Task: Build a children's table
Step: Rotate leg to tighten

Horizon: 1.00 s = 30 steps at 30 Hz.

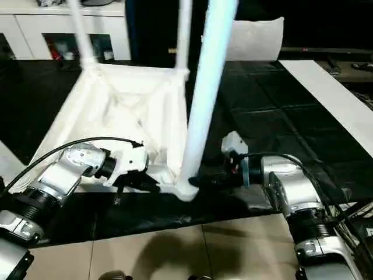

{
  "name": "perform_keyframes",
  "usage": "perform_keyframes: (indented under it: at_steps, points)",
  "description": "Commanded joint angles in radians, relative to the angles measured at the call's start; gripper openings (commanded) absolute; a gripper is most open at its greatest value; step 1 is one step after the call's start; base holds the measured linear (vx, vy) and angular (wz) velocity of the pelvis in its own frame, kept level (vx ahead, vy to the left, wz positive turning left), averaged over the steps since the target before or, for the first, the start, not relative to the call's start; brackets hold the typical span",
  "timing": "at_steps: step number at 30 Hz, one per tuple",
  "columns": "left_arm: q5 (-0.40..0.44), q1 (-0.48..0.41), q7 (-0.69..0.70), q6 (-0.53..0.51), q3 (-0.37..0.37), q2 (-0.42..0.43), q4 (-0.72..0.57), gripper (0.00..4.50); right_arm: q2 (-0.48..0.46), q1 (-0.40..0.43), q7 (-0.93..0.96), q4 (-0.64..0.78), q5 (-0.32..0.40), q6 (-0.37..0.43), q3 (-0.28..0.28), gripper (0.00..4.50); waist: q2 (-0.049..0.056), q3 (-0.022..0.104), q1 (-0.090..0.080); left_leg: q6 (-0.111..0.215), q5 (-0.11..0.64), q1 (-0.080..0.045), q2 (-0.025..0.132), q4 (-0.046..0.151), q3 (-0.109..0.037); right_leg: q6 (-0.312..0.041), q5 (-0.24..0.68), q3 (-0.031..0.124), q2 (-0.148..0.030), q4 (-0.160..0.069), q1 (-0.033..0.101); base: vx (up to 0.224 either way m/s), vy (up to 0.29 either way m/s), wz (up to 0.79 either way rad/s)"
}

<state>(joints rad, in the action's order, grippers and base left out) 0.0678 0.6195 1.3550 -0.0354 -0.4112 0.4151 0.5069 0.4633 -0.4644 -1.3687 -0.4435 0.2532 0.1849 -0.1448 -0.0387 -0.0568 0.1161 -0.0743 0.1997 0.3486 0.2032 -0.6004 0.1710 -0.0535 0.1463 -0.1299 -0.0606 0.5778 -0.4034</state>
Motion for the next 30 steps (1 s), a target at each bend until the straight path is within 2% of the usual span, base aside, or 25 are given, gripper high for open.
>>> perform_keyframes:
  at_steps: [1, 7, 16, 19, 22, 23, 24, 25, 26, 28, 29, 30]
  points:
    - [0.005, 0.017, 0.058, 0.026, -0.057, -0.014, -0.021, 0.0, 0.001, -0.016, -0.018, -0.003, 0.008, -0.001, -0.012, 2.77, 0.005, 0.073, -0.007, 0.064, 0.136, -0.006, 0.041, 0.065, -0.005, -0.111, 0.364, 0.063, -0.093, -0.072, 0.062, 0.0, 0.0, 0.0]
    - [0.004, 0.023, 0.061, 0.031, -0.054, -0.028, -0.009, 0.0, -0.014, -0.012, -0.046, -0.007, 0.017, 0.02, -0.023, 2.17, 0.006, 0.075, -0.007, 0.059, 0.137, -0.007, 0.042, 0.066, -0.006, -0.107, 0.363, 0.063, -0.093, -0.072, 0.061, 0.0, 0.0, 0.0]
    - [-0.011, 0.016, 0.062, 0.019, -0.041, -0.031, -0.005, 0.0, -0.029, 0.009, -0.043, 0.029, 0.048, 0.062, -0.018, 1.96, 0.005, 0.075, -0.006, 0.057, 0.132, -0.006, 0.04, 0.065, -0.006, -0.1, 0.367, 0.062, -0.092, -0.073, 0.062, 0.0, 0.0, 0.0]
    - [-0.02, 0.009, 0.025, -0.044, -0.024, -0.047, -0.021, 0.0, -0.063, 0.01, 0.048, 0.042, 0.048, 0.108, 0.001, 1.95, 0.008, 0.073, -0.008, 0.052, 0.131, -0.007, 0.04, 0.067, -0.006, -0.099, 0.372, 0.062, -0.093, -0.073, 0.06, 0.0, 0.0, 0.0]
    - [-0.032, 0.014, -0.087, -0.155, 0.022, -0.098, -0.034, 0.0, -0.152, -0.033, 0.325, -0.015, -0.019, 0.138, 0.042, 1.95, 0.006, 0.065, -0.023, 0.026, 0.175, -0.011, 0.032, 0.067, -0.008, -0.066, 0.491, 0.054, -0.095, -0.092, 0.056, 0.0, 0.0, 0.0]
    - [-0.035, 0.015, -0.107, -0.172, 0.032, -0.109, -0.037, 0.0, -0.172, -0.043, 0.381, -0.028, -0.028, 0.145, 0.053, 1.95, 0.007, 0.064, -0.032, 0.01, 0.193, -0.013, 0.026, 0.064, -0.01, -0.045, 0.555, 0.046, -0.097, -0.102, 0.057, 0.0, 0.0, 0.0]
    - [-0.038, 0.022, -0.161, -0.212, 0.053, -0.136, -0.039, 0.0, -0.204, -0.065, 0.478, -0.057, -0.046, 0.159, 0.069, 1.95, 0.004, 0.066, -0.046, 0.005, 0.191, -0.001, 0.023, 0.064, -0.014, -0.016, 0.582, 0.038, -0.096, -0.106, 0.067, 0.0, 0.0, 0.0]
    - [-0.038, 0.024, -0.17, -0.218, 0.056, -0.14, -0.039, 0.0, -0.209, -0.068, 0.493, -0.061, -0.048, 0.161, 0.072, 1.95, 0.006, 0.066, -0.052, 0.003, 0.195, -0.001, 0.024, 0.064, -0.015, -0.011, 0.584, 0.037, -0.095, -0.108, 0.066, 0.0, 0.0, 0.0]
    - [-0.036, 0.035, -0.238, -0.261, 0.078, -0.174, -0.038, 0.0, -0.248, -0.098, 0.612, -0.098, -0.071, 0.174, 0.09, 1.95, 0.008, 0.066, -0.07, -0.002, 0.208, -0.005, 0.026, 0.061, -0.017, -0.016, 0.578, 0.033, -0.094, -0.108, 0.06, 0.0, 0.0, 0.0]
    - [-0.012, 0.048, -0.313, -0.286, 0.088, -0.203, -0.029, 0.0, -0.295, -0.129, 0.739, -0.134, -0.083, 0.181, 0.116, 1.95, 0.007, 0.066, -0.099, 0.011, 0.234, 0.001, 0.022, 0.057, -0.019, -0.01, 0.588, 0.023, -0.094, -0.119, 0.064, 0.0, 0.0, 0.0]
    - [0.006, 0.06, -0.369, -0.29, 0.095, -0.221, -0.011, 0.0, -0.322, -0.146, 0.795, -0.157, -0.073, 0.182, 0.136, 1.95, 0.01, 0.07, -0.106, 0.018, 0.227, 0.002, 0.023, 0.056, -0.021, -0.012, 0.566, 0.02, -0.099, -0.119, 0.067, 0.0, 0.0, 0.0]
    - [0.006, 0.06, -0.369, -0.29, 0.095, -0.221, -0.011, 0.0, -0.322, -0.146, 0.795, -0.157, -0.073, 0.182, 0.136, 1.95, 0.01, 0.07, -0.106, 0.018, 0.227, 0.002, 0.023, 0.056, -0.021, -0.012, 0.566, 0.02, -0.099, -0.119, 0.067, 0.0, 0.0, 0.0]
